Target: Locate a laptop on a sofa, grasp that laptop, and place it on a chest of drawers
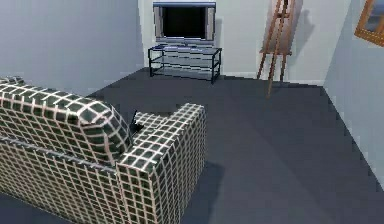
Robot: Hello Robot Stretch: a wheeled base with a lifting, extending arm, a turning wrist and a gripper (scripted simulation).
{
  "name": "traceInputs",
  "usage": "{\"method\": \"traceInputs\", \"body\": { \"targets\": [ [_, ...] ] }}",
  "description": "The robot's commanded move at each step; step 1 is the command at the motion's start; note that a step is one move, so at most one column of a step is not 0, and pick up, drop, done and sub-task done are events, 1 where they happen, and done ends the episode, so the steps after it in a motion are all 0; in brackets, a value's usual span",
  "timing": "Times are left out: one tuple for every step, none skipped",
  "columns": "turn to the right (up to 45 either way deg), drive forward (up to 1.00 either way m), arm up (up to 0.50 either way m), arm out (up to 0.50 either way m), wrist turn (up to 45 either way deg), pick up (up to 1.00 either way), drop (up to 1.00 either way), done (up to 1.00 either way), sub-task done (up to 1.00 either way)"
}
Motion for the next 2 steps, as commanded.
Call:
{"method": "traceInputs", "body": {
  "targets": [
    [39.0,0.00,0.00,0.00,0.0,0.00,0.00,0.00,0.00],
    [0.0,0.40,0.00,0.00,0.0,0.00,0.00,0.00,0.00]
  ]
}}
